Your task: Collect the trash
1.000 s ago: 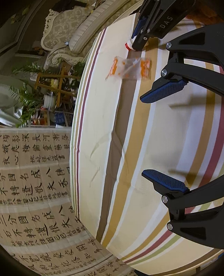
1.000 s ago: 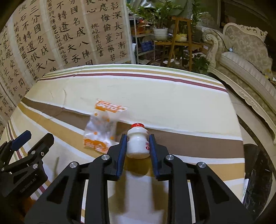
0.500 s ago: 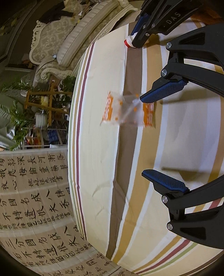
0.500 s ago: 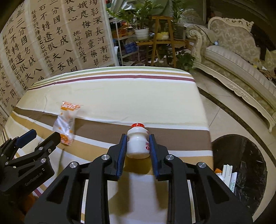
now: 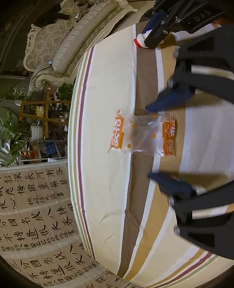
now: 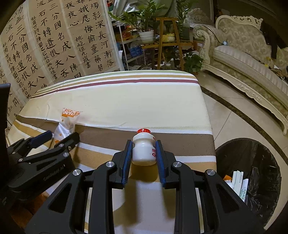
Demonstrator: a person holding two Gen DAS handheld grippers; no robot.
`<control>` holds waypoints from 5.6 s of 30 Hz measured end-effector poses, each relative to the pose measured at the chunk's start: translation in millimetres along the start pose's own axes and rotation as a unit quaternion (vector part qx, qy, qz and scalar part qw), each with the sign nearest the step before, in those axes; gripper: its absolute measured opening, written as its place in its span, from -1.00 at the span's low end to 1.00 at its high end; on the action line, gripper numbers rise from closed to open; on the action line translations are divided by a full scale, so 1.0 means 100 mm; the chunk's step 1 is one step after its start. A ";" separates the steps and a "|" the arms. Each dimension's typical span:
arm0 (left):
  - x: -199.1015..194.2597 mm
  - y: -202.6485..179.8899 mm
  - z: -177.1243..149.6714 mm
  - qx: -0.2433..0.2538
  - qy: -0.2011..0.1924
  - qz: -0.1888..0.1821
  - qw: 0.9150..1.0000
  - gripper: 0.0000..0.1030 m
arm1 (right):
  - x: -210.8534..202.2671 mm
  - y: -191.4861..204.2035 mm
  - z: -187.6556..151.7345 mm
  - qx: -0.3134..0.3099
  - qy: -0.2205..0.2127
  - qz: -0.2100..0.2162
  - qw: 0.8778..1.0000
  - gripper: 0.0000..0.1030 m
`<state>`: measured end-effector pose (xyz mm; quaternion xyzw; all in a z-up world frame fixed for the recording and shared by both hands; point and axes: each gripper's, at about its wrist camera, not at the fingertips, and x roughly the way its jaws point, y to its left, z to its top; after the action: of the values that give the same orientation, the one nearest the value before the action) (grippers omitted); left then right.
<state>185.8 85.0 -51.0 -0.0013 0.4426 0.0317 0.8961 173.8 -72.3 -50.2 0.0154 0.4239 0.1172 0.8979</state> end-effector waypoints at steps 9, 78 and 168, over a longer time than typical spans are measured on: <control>-0.07 -0.09 -0.05 0.022 -0.016 0.004 1.000 -0.14 | -0.02 -0.01 -0.02 0.001 -0.001 0.001 1.000 -0.51; -0.92 -1.99 -0.79 0.173 -0.086 -0.113 0.975 -0.13 | -1.20 -1.55 -1.06 0.120 -0.047 -0.129 0.983 -0.50; -1.88 -1.22 -1.12 0.108 -0.166 -0.123 0.973 0.64 | -2.41 -1.12 -1.53 0.110 -0.141 -0.198 0.964 0.75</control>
<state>-9.4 -50.3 26.7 0.0463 0.2854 -0.1269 0.9489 -69.1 -245.8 20.3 0.0465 0.2981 -0.1133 0.9466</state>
